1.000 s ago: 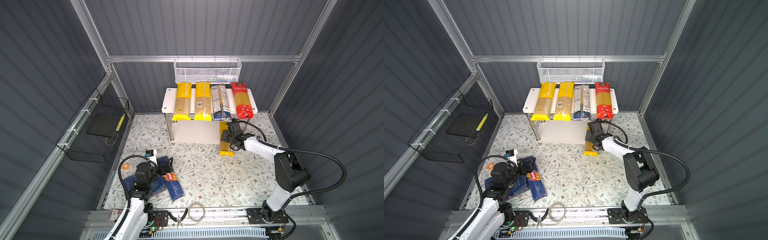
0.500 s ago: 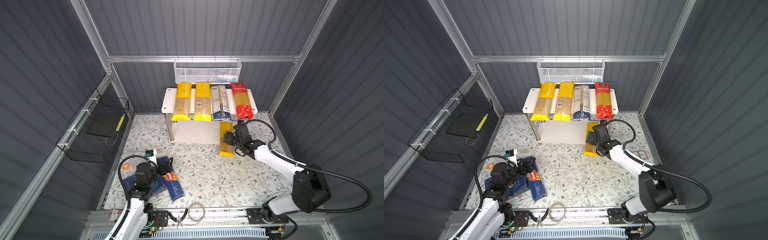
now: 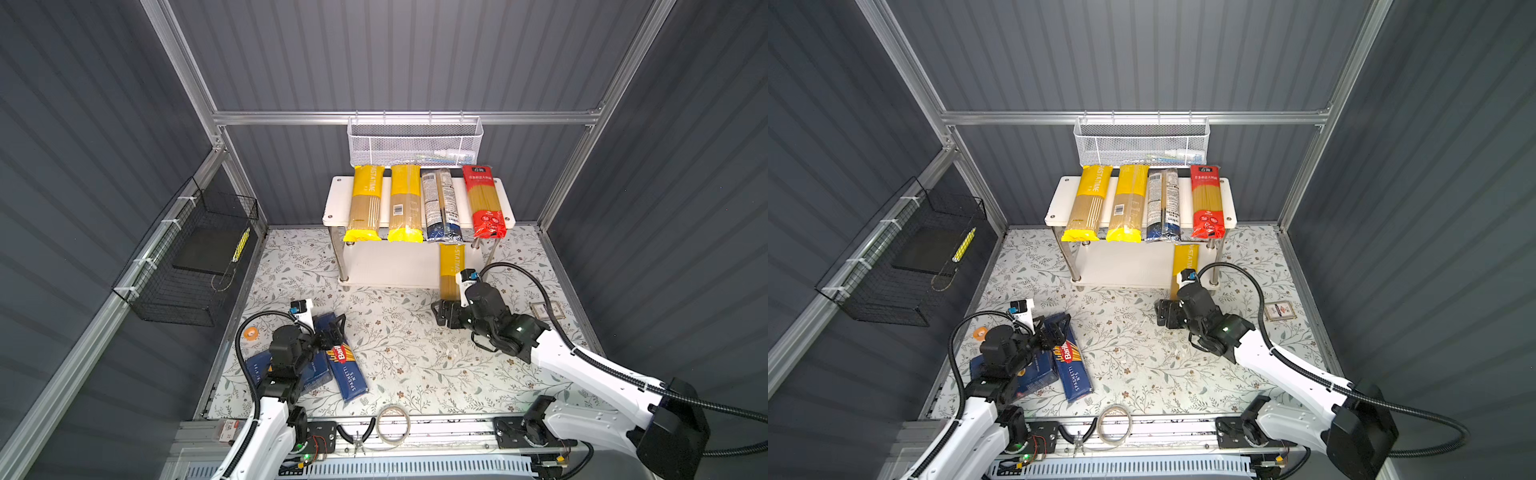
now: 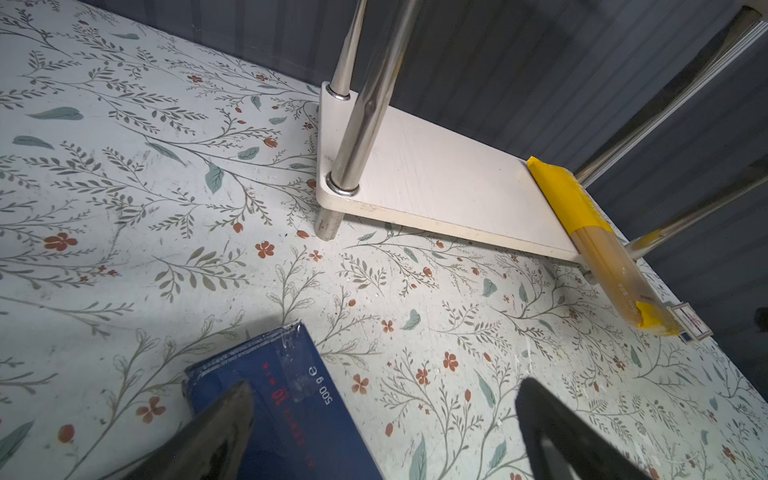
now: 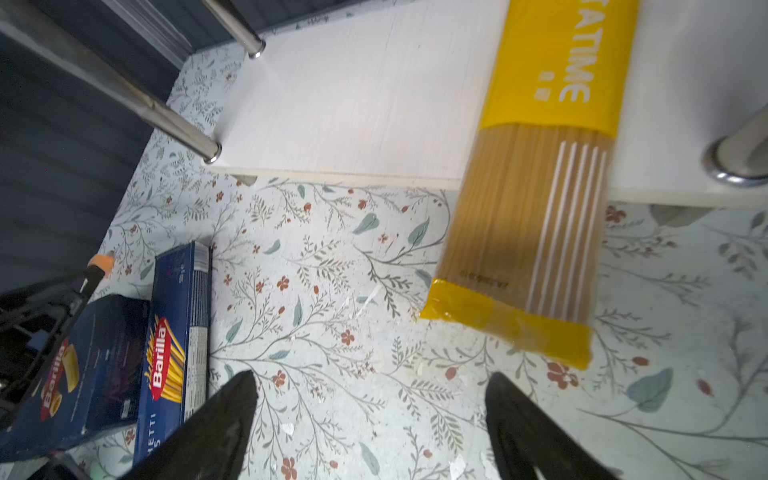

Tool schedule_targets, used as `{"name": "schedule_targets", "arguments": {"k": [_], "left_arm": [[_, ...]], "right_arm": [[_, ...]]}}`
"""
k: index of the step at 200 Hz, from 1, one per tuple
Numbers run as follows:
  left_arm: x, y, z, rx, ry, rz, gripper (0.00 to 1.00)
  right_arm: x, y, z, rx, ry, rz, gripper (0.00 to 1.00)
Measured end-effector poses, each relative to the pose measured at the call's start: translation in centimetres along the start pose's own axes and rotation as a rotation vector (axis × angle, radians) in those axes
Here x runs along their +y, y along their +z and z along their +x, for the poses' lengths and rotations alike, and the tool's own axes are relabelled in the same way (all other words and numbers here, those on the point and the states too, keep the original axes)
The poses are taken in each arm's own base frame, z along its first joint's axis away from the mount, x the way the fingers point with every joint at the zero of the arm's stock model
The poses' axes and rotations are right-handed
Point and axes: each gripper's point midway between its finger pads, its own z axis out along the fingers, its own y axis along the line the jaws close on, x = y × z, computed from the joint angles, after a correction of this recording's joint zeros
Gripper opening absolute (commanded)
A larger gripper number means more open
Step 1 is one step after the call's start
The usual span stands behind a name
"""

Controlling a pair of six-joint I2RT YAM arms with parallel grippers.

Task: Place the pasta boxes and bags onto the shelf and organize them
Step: 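Withdraw the right gripper toward the blue Barilla boxes on the table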

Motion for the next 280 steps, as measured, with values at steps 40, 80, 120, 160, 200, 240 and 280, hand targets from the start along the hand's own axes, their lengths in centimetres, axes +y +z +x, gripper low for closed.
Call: {"name": "schedule_targets", "arguments": {"k": [40, 80, 120, 160, 200, 240, 280], "left_arm": [[-0.3, -0.3, -0.6, -0.025, 0.007, 0.009, 1.0], [-0.1, -0.1, -0.2, -0.009, 0.002, 0.003, 1.0], [-0.1, -0.1, -0.2, -0.008, 0.002, 0.003, 1.0], [-0.2, -0.2, -0.4, -0.015, 0.004, 0.005, 1.0], [0.1, 0.2, 0.3, 0.013, -0.004, -0.004, 1.0], [0.1, 0.3, 0.6, 0.026, -0.006, 0.0, 1.0], [-0.1, 0.0, 0.0, 0.001, 0.0, 0.008, 1.0]], "right_arm": [[2.1, 1.9, 3.2, 0.132, -0.052, -0.038, 0.88], [3.9, 2.8, 4.8, 0.182, -0.09, -0.065, 0.9], [3.9, 4.3, 5.2, 0.186, -0.084, -0.06, 0.9], [3.5, 5.8, 5.1, 0.162, -0.081, -0.028, 0.91], [2.2, 6.4, 4.7, 0.114, -0.072, 0.018, 0.92], [0.8, 7.4, 3.9, 0.089, -0.03, 0.045, 0.92], [-1.3, 8.1, 3.2, 0.08, 0.025, 0.079, 0.93]]}}
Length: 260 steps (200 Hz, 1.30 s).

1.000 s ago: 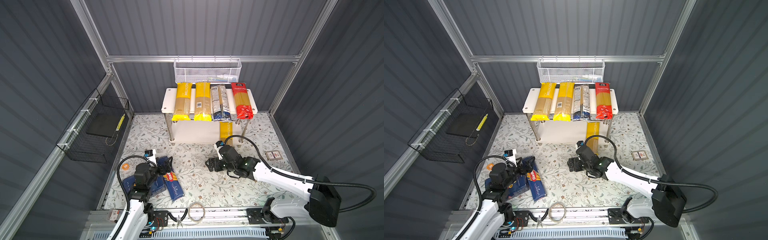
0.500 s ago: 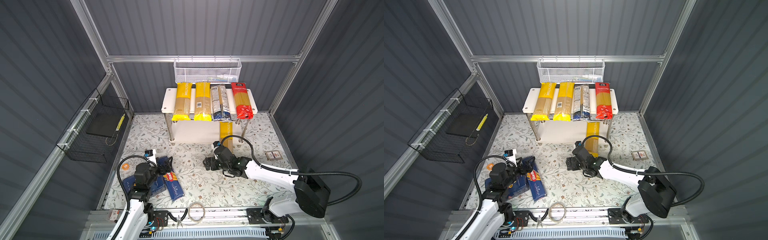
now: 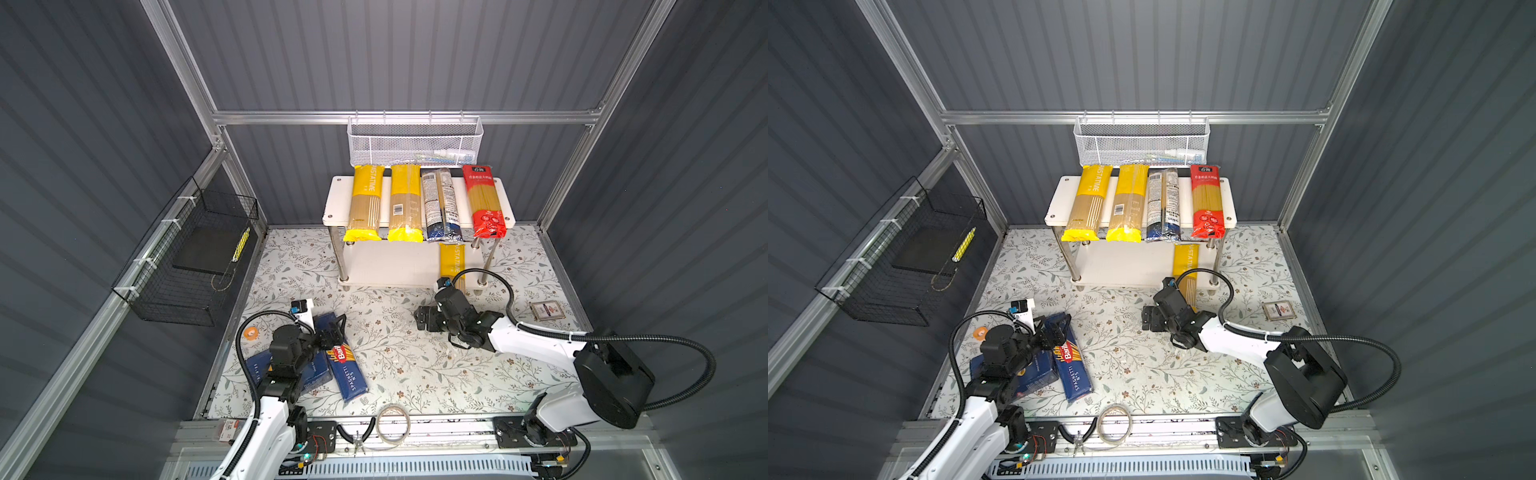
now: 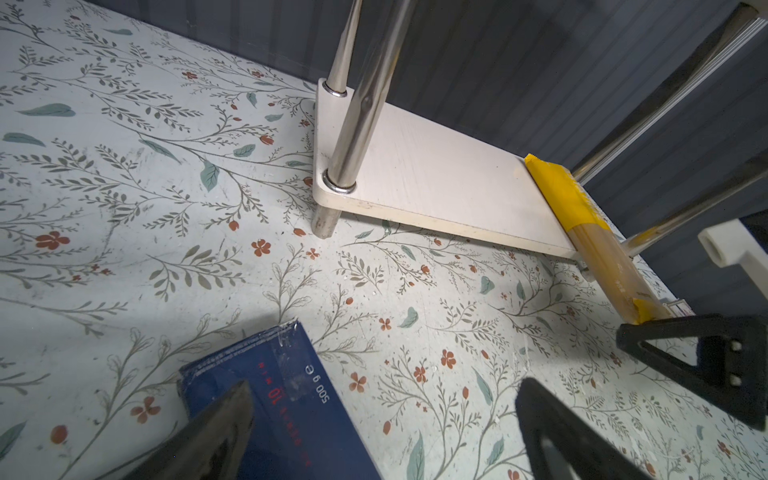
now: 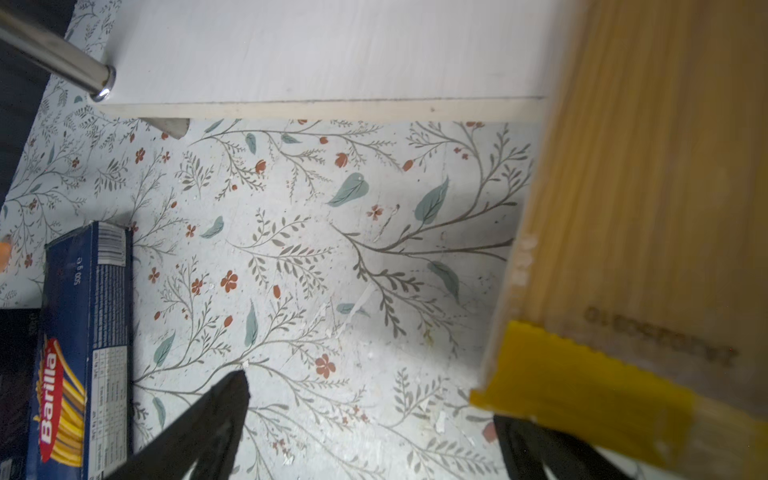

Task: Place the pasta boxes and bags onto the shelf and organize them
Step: 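Withdraw the right gripper toward the blue Barilla boxes on the table, then lower the right gripper over the Barilla Spaghetti No.5 box while the left arm shifts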

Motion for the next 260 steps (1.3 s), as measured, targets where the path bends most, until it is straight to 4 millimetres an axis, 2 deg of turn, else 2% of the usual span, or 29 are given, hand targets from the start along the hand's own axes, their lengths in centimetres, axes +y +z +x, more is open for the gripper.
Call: {"name": "schedule_targets", "arguments": {"k": [57, 101, 126, 168, 191, 208, 231, 260], "left_arm": [[0.0, 0.0, 0.0, -0.001, 0.0, 0.0, 1.0], [0.1, 0.1, 0.3, 0.011, -0.003, -0.004, 1.0], [0.1, 0.1, 0.3, 0.011, -0.003, -0.004, 1.0], [0.1, 0.1, 0.3, 0.012, -0.003, -0.004, 1.0], [0.2, 0.2, 0.4, 0.018, -0.005, -0.007, 1.0], [0.4, 0.2, 0.5, 0.019, -0.007, -0.017, 1.0], [0.8, 0.1, 0.3, 0.01, -0.011, -0.039, 1.0], [1.0, 0.2, 0.5, 0.018, -0.019, -0.052, 1.0]], "right_arm": [[-1.8, -0.8, -1.5, -0.035, 0.045, 0.017, 0.93], [-1.8, -1.4, -1.5, -0.029, 0.039, 0.01, 0.94], [-1.1, -2.0, -1.0, -0.018, 0.023, -0.005, 0.94], [2.7, -4.5, 1.2, 0.004, -0.069, -0.061, 0.94], [6.3, -5.5, 2.7, 0.024, -0.116, -0.123, 0.95], [9.3, -5.4, 3.9, 0.048, -0.151, -0.163, 0.99], [13.4, -4.9, 6.3, 0.09, -0.224, -0.201, 0.99], [16.7, -4.3, 9.3, 0.143, -0.319, -0.227, 0.99]]}}
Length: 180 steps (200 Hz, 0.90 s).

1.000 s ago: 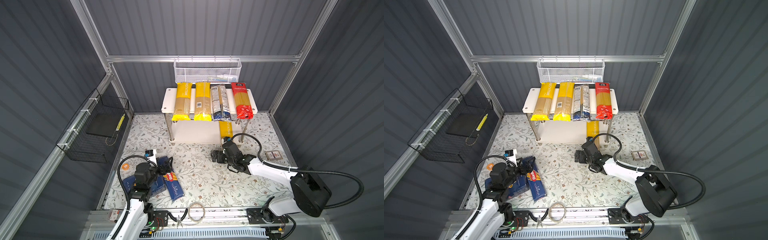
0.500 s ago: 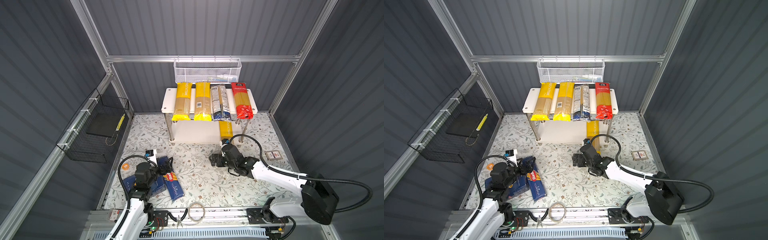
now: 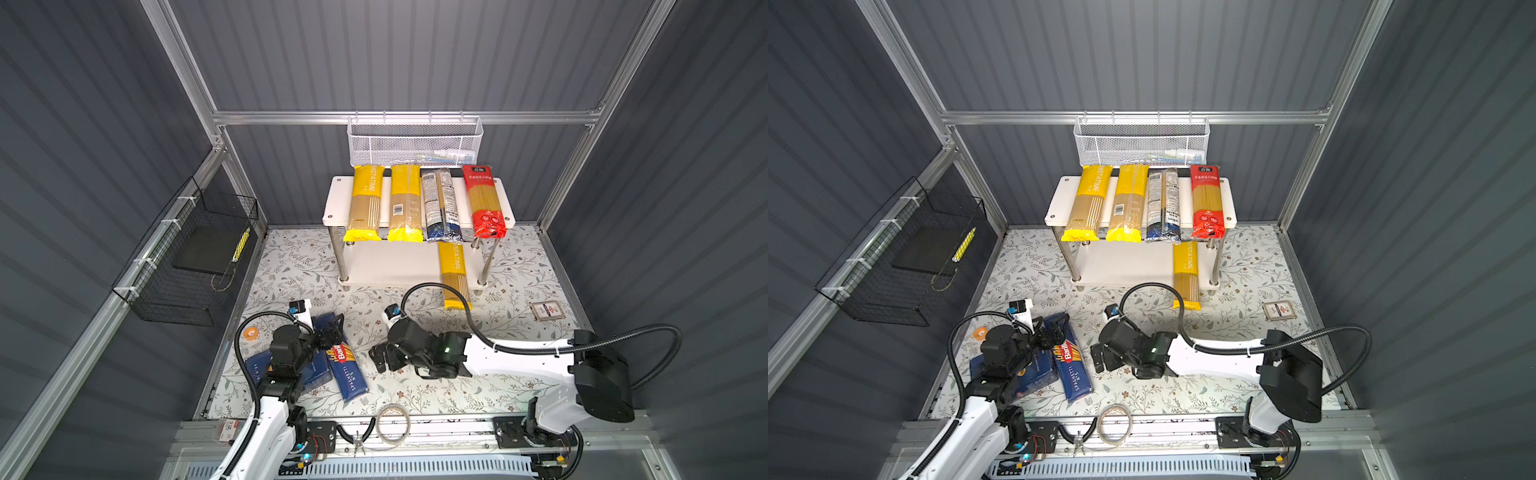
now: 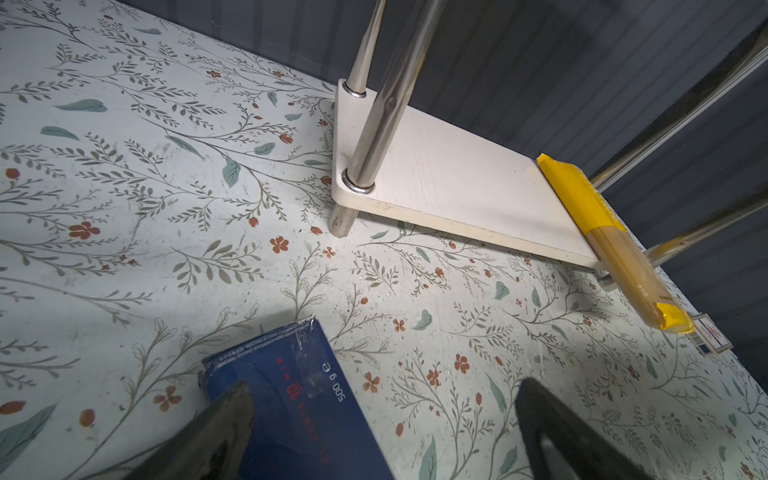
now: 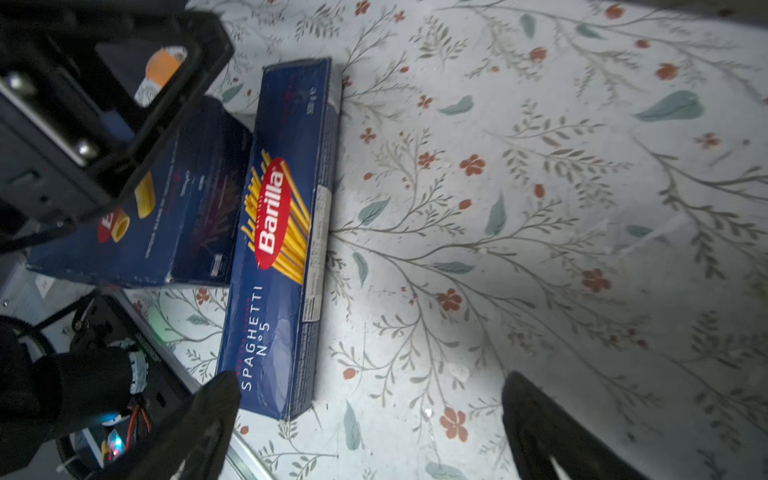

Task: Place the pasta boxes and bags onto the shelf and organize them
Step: 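Lower the right gripper over the Barilla Spaghetti No.5 box while the left arm shifts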

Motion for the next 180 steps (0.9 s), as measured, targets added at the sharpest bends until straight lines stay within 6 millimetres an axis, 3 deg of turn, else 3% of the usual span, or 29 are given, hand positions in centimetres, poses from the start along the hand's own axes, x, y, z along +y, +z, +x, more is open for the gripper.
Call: {"name": "schedule_targets", "arguments": {"k": [25, 60, 80, 104, 138, 157, 180], "left_arm": [[0.3, 0.5, 0.2, 0.07, -0.008, -0.029, 1.0], [0.1, 1.2, -5.0, 0.034, 0.011, -0.106, 1.0], [0.7, 1.9, -6.2, 0.031, 0.011, -0.151, 1.0], [2.2, 3.0, -5.0, 0.094, -0.013, -0.193, 1.0], [3.9, 3.3, -3.0, 0.122, -0.052, -0.213, 1.0], [4.2, 3.2, -1.3, 0.148, -0.061, -0.203, 1.0], [3.7, 3.0, -0.9, 0.131, -0.059, -0.171, 1.0]], "right_arm": [[2.1, 0.1, 1.3, 0.036, -0.075, -0.001, 0.99], [5.5, -0.4, 2.1, 0.055, -0.14, -0.026, 0.99], [7.6, -0.1, 2.6, 0.071, -0.161, -0.039, 0.99], [8.9, 1.0, 3.9, 0.103, -0.166, -0.025, 0.99], [7.8, 2.4, 6.3, 0.165, -0.168, 0.065, 0.99], [7.6, 2.9, 6.7, 0.182, -0.171, 0.104, 0.99], [8.2, 3.4, 6.3, 0.181, -0.165, 0.12, 0.99]]}}
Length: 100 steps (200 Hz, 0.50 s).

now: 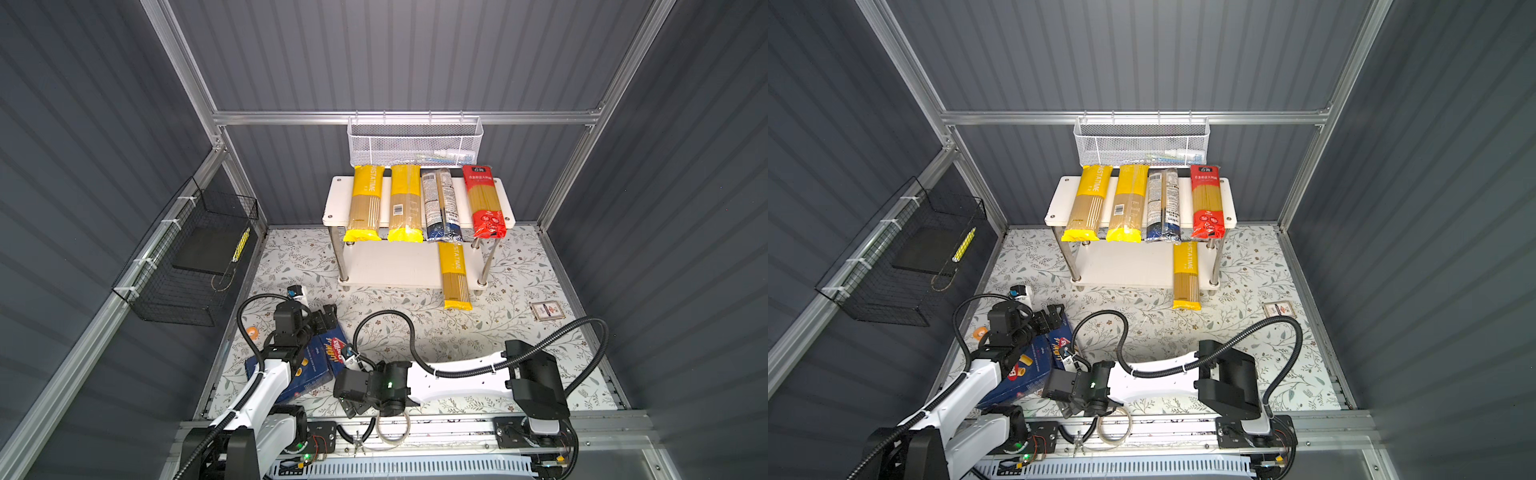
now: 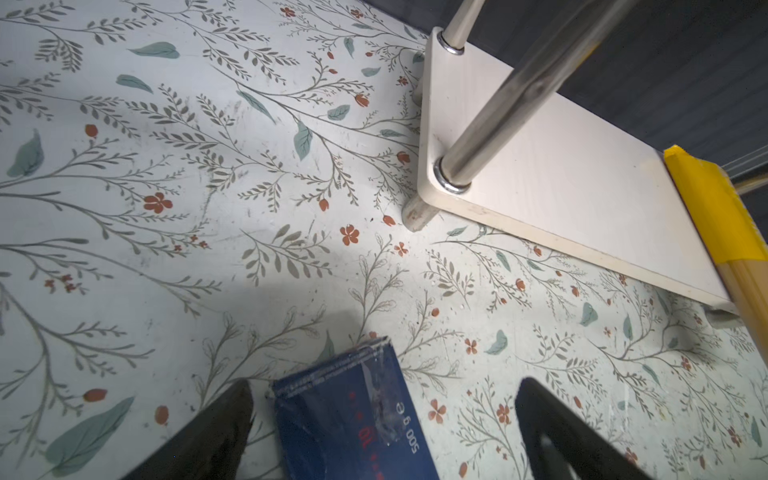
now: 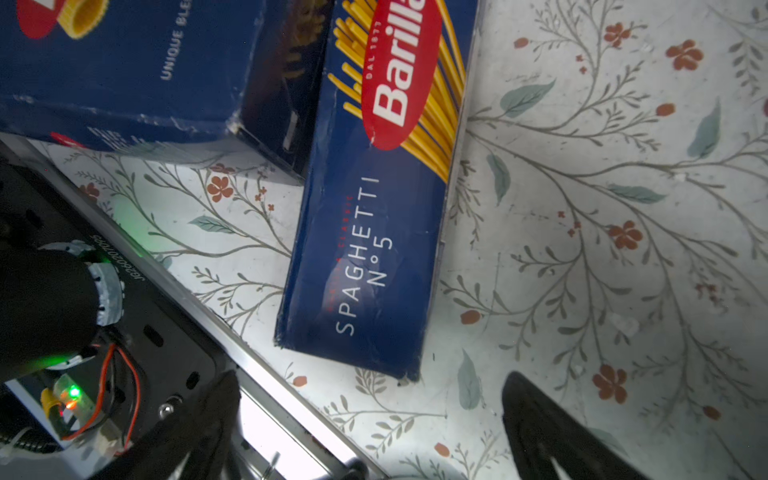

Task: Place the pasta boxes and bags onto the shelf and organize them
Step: 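Lower the right gripper over the Barilla Spaghetti No.5 box while the left arm shifts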

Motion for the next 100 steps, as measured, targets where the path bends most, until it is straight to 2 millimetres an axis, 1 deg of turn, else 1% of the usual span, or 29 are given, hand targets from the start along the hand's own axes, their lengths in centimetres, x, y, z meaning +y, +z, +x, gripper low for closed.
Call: {"name": "schedule_targets", "arguments": {"k": [19, 47, 74, 100], "left_arm": [[-0.5, -0.6, -0.7, -0.043, 0.008, 0.022, 1.0], [-1.1, -1.8, -1.9, -0.119, 0.021, 0.047, 1.0], [-0.9, -2.3, -2.0, -0.144, 0.024, 0.042, 1.0], [-0.8, -2.4, -2.0, -0.148, 0.023, 0.037, 1.0]], "right_arm": [[0.5, 0.4, -0.3, -0.001, 0.001, -0.003, 0.99], [0.7, 1.2, 0.0, 0.007, 0.004, -0.003, 0.99], [0.7, 2.3, 0.5, 0.027, 0.006, 0.017, 0.99], [0.9, 2.9, 0.4, 0.033, 0.009, 0.032, 0.99]]}}
